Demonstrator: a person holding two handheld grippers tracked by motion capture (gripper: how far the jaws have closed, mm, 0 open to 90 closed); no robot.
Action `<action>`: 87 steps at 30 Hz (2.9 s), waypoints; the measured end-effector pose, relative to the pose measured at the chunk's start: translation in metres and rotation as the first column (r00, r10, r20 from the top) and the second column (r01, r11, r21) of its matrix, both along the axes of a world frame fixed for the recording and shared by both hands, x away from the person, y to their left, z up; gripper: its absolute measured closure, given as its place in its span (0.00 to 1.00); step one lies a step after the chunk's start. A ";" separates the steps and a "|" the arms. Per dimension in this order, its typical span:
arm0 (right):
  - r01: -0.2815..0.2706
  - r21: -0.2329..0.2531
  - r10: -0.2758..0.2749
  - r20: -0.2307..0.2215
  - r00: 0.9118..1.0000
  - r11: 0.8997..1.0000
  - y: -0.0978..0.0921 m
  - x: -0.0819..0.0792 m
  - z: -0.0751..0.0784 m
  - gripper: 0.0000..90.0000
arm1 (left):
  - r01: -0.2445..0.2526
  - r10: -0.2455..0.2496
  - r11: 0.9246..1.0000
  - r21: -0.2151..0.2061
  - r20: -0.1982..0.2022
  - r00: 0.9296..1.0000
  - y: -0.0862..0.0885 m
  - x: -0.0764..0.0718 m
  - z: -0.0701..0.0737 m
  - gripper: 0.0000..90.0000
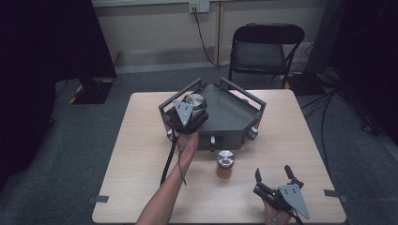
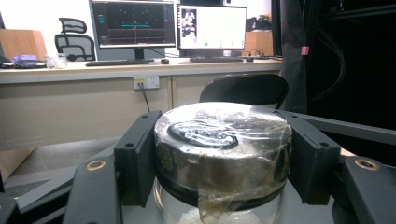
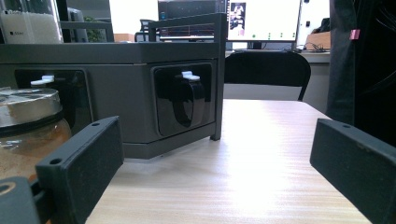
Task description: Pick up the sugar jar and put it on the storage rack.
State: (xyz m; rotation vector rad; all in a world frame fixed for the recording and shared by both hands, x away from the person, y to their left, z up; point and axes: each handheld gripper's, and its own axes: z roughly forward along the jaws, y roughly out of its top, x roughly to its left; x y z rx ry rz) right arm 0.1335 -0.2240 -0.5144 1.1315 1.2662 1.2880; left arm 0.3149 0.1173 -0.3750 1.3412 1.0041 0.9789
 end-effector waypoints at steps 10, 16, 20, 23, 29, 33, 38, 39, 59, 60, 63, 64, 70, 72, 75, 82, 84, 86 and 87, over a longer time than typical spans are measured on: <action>0.002 0.000 -0.002 0.000 1.000 1.000 0.000 0.000 0.000 0.02 | 0.005 -0.005 1.000 -0.005 0.007 1.000 0.003 0.001 -0.011 0.39; 0.002 0.000 -0.002 0.000 1.000 1.000 0.000 0.000 0.000 0.02 | -0.001 0.001 1.000 0.003 0.020 1.000 0.002 0.000 -0.014 0.39; 0.001 0.001 -0.001 0.000 1.000 1.000 0.000 0.000 0.000 0.02 | 0.001 -0.001 1.000 -0.004 0.016 1.000 0.003 0.001 -0.014 0.39; 0.001 0.001 -0.001 0.000 1.000 1.000 0.000 0.000 0.000 0.02 | -0.002 0.002 1.000 0.002 0.017 1.000 0.002 0.000 -0.014 0.39; 0.001 0.000 -0.001 0.000 1.000 1.000 0.000 0.000 0.000 0.02 | 0.027 -0.028 1.000 0.011 0.019 0.999 0.009 0.003 -0.013 0.39; 0.001 0.001 -0.001 0.000 1.000 1.000 0.000 0.000 0.000 0.02 | 0.012 -0.012 1.000 -0.012 0.017 1.000 0.010 0.004 -0.014 0.19; 0.003 0.000 -0.003 0.000 1.000 1.000 0.001 0.000 0.000 0.02 | 0.029 -0.028 0.999 -0.042 0.010 1.000 0.016 0.006 -0.013 0.02; 0.003 0.000 -0.003 0.000 1.000 1.000 0.001 0.000 0.000 0.02 | 0.036 -0.036 0.998 -0.044 0.005 0.999 0.017 0.007 -0.013 0.01; 0.003 -0.001 -0.003 0.000 1.000 1.000 0.000 0.000 0.000 0.02 | 0.065 -0.065 0.997 -0.043 0.006 0.998 0.030 -0.005 -0.007 0.00; 0.003 -0.002 -0.003 0.000 1.000 1.000 0.000 0.000 0.000 0.02 | 0.065 -0.065 0.997 -0.045 0.007 0.998 0.031 -0.006 -0.007 0.00; 0.003 -0.001 -0.003 0.000 1.000 1.000 0.000 0.000 0.000 0.02 | 0.073 -0.072 0.996 -0.055 0.014 0.997 0.035 -0.010 -0.010 0.00; 0.003 -0.001 -0.003 0.000 1.000 1.000 0.000 0.000 0.000 0.02 | 0.072 -0.072 0.996 -0.053 0.016 0.997 0.036 -0.011 -0.011 0.00; 0.003 0.000 -0.003 0.000 1.000 1.000 0.001 0.000 0.000 0.02 | 0.070 -0.070 0.996 -0.054 0.002 0.998 0.037 -0.016 -0.015 0.00; 0.003 0.000 -0.003 0.000 1.000 1.000 0.001 0.000 0.000 0.02 | 0.070 -0.070 0.997 -0.044 0.004 0.998 0.036 -0.018 -0.015 0.00; 0.003 0.000 -0.003 0.000 1.000 1.000 0.001 0.000 0.000 0.02 | 0.077 -0.077 0.995 -0.058 -0.005 0.997 0.037 -0.021 -0.014 0.00; 0.004 0.000 -0.004 0.000 1.000 1.000 0.001 0.000 0.000 0.02 | 0.068 -0.068 0.995 -0.069 0.003 0.998 0.040 -0.033 -0.017 0.00; 0.004 0.000 -0.004 0.000 1.000 1.000 0.001 0.000 0.000 0.02 | 0.062 -0.062 0.995 -0.072 0.015 0.998 0.041 -0.038 -0.019 0.00; 0.004 0.000 -0.004 0.000 1.000 1.000 0.001 0.000 0.000 0.02 | 0.057 -0.055 0.996 -0.067 0.025 0.998 0.042 -0.042 -0.020 0.00; 0.004 0.000 -0.004 0.000 1.000 1.000 0.001 0.000 0.000 0.02 | 0.055 -0.053 0.996 -0.073 0.022 0.998 0.043 -0.045 -0.021 0.00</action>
